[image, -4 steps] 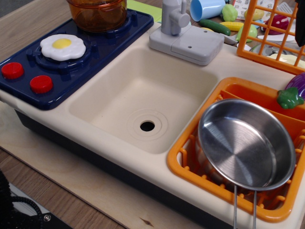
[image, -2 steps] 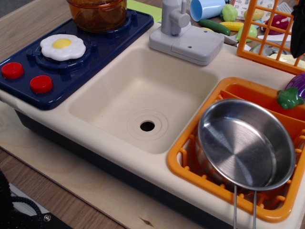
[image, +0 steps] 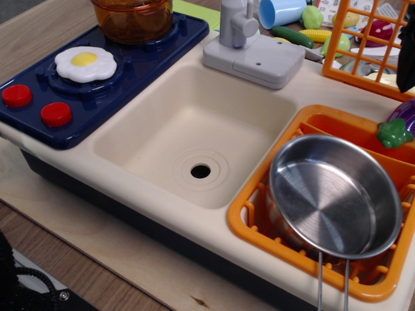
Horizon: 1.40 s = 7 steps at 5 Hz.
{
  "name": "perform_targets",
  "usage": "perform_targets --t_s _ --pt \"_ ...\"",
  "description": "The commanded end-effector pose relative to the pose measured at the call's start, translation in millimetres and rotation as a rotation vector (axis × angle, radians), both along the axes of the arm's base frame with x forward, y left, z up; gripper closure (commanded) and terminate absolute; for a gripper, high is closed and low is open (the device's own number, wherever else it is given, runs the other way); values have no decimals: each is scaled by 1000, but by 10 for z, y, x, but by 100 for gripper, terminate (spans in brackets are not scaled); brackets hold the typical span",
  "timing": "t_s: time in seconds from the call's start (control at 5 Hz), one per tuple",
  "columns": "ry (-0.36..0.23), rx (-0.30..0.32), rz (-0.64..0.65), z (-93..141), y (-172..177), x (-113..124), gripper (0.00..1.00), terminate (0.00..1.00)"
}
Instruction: Put eggplant into pan
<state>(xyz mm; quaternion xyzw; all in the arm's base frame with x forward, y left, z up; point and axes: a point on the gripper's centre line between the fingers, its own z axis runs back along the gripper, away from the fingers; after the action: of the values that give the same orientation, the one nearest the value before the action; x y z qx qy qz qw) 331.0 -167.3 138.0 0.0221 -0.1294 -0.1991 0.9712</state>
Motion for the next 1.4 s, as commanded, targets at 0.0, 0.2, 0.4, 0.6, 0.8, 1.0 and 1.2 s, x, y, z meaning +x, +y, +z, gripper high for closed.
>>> perform_targets --t_s 0.0,0.2,0.4,0.6,0.8,1.0,1.2 --pt "-50 -13 -25 -5 65 69 0 0" --pt "-57 -8 -42 -115 121 104 0 0" --pt "-74 -22 -49 -265 165 148 0 0" --pt "-72 -24 -37 -350 170 163 0 0" --pt "-54 0 -14 -276 80 96 100 0" --pt "-26 30 8 -113 13 -5 100 0" --pt "7 72 11 140 55 -96 100 0"
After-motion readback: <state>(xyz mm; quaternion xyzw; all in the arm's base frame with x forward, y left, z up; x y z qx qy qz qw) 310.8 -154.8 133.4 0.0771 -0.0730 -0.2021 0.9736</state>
